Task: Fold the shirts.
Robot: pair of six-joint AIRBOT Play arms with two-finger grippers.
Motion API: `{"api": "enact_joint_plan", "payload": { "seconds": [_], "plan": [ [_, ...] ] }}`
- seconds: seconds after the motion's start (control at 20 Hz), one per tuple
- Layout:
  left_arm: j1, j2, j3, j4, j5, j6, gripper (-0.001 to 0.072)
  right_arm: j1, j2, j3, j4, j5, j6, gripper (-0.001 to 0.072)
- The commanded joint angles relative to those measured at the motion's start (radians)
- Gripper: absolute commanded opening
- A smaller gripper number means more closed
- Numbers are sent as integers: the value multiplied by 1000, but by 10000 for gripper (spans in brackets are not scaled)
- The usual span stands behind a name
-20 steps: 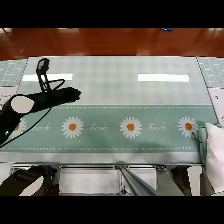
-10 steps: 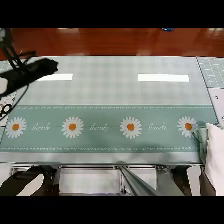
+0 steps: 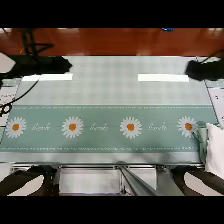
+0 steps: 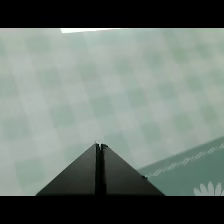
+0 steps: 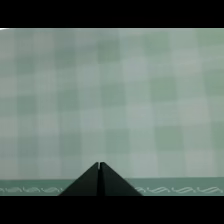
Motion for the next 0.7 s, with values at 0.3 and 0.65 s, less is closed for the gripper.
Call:
{"api": "enact_joint_plan", "payload": {
  "seconds": [0.3, 0.65],
  "plan": [
    [10, -146, 35, 126, -213, -187, 23, 159, -229, 21, -142, 133, 26, 21],
    [9, -150, 35, 124, -257, -188, 23, 159, -229, 21, -141, 138, 26, 21]
  ]
}}
